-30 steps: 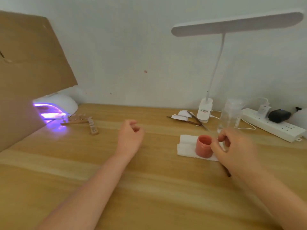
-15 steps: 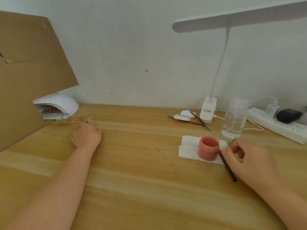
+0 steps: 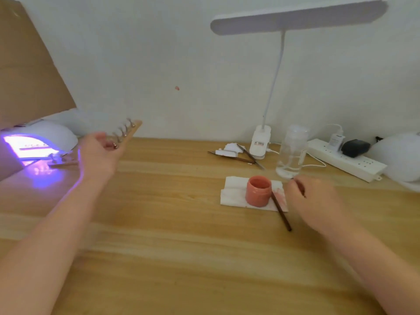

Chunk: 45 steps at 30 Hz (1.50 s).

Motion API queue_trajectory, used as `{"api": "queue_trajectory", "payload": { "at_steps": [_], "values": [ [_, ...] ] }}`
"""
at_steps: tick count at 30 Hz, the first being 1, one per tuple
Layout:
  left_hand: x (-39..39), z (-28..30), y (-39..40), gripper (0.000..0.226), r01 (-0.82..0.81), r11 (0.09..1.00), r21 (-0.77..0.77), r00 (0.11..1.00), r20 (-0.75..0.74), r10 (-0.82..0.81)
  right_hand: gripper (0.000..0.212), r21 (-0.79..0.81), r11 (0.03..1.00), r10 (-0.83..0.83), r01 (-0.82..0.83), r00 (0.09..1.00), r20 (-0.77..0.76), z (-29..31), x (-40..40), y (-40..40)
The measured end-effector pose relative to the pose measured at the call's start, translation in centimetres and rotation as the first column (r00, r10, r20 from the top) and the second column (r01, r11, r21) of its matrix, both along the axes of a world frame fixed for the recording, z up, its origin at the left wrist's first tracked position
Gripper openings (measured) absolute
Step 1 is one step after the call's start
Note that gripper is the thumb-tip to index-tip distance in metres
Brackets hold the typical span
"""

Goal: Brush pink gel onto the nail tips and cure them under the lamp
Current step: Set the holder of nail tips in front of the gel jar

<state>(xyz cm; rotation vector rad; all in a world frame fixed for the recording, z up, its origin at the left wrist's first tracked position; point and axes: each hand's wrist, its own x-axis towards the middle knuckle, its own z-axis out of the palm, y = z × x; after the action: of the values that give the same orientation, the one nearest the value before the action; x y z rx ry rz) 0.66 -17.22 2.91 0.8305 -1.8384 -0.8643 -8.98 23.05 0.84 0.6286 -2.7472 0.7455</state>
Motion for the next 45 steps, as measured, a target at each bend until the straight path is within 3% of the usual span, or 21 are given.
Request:
{"api": "queue_trajectory", "payload": {
  "at_steps": [3,7,9,12,14,16,23,27,31,34,39,45],
  "values": [
    [-0.8,2.9,5.5,0.048,0.313,0.949,0.051,0.947,-0.09,-0.307,0.027,-0.001,0.999,-0.044,0.045,0.996,0.074,0.3,-0.6,1.0],
    [-0.1,2.8,14.6,0.043,0.711,0.693,0.12,0.694,0.034,-0.719,0.03,-0.134,0.987,-0.095,0.089,0.995,-0.037,0.0,-0.9,1.9],
    [0.5,1.5,18.4,0.046,0.814,0.563,0.139,0.553,0.107,-0.826,0.024,-0.174,0.983,-0.064,0.055,0.997,-0.045,-0.4,-1.0,2.1],
    [1.1,-0.6,21.0,0.047,0.855,0.492,0.163,0.463,0.19,-0.866,0.015,-0.335,0.942,0.06,-0.037,0.997,0.057,-0.9,-1.2,2.4],
    [1.2,-1.6,21.2,0.046,0.856,0.486,0.176,0.439,0.248,-0.863,0.016,-0.471,0.881,0.109,-0.044,0.988,0.11,-1.0,-1.5,2.7],
    [1.2,-2.3,20.9,0.045,0.854,0.486,0.186,0.425,0.29,-0.858,0.015,-0.488,0.871,0.118,-0.049,0.987,0.111,-1.0,-1.8,3.0],
    [0.7,-3.3,19.4,0.042,0.87,0.452,0.198,0.391,0.28,-0.877,0.013,-0.24,0.964,0.157,-0.117,0.975,0.155,-1.6,-2.3,2.6],
    [0.6,-2.2,17.3,0.046,0.894,0.373,0.249,0.316,0.239,-0.918,0.026,-0.185,0.978,0.129,-0.097,0.977,0.17,-1.5,-2.2,2.2],
    [0.7,-1.8,16.1,0.048,0.892,0.38,0.245,0.307,0.288,-0.907,0.04,-0.087,0.992,0.1,-0.087,0.981,0.165,-0.9,-1.4,1.3],
    [0.5,-2.3,16.2,0.046,0.887,0.386,0.256,0.291,0.34,-0.894,0.043,0.077,0.993,0.07,-0.087,0.977,0.203,-0.2,-0.4,0.7],
    [0.5,-3.1,17.6,0.041,0.867,0.424,0.263,0.324,0.351,-0.879,0.035,0.297,0.953,0.003,-0.066,0.979,0.206,0.4,0.7,-0.1],
    [0.4,-3.5,18.8,0.038,0.848,0.472,0.241,0.385,0.33,-0.862,0.04,0.315,0.948,-0.025,-0.034,0.983,0.18,0.1,1.2,-0.5]
  ]
}}
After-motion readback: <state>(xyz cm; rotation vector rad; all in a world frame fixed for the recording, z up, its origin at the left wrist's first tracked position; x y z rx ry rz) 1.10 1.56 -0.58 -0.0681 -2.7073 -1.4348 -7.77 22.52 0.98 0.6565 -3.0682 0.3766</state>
